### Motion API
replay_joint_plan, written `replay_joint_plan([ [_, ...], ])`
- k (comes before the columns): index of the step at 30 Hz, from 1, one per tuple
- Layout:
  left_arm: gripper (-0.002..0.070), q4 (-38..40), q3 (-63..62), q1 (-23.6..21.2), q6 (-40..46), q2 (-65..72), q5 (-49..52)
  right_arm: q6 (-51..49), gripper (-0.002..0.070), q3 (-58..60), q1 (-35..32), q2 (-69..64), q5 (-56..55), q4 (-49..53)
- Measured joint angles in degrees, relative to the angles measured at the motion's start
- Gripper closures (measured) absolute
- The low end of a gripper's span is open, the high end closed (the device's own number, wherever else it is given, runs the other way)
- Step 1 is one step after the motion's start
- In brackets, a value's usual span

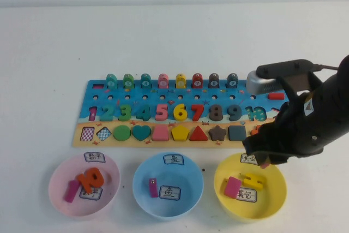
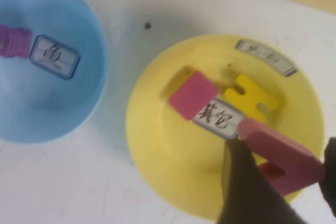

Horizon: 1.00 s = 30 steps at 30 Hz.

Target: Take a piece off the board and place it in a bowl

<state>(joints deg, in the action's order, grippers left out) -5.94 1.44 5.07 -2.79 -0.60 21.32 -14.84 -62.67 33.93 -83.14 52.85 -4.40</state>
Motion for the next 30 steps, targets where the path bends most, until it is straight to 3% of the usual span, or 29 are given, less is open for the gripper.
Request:
replay_joint_plan([
  [10,0.0676,0.0,0.0,0.0,0.0,0.0,0.0,-0.2,0.0412,3.1,5.2,0.0,1.3,-1.6],
  [30,0.0676,0.0,0.0,0.0,0.0,0.0,0.0,-0.2,0.0413,6.5,5.5,-4.9,-1.8,-1.9],
])
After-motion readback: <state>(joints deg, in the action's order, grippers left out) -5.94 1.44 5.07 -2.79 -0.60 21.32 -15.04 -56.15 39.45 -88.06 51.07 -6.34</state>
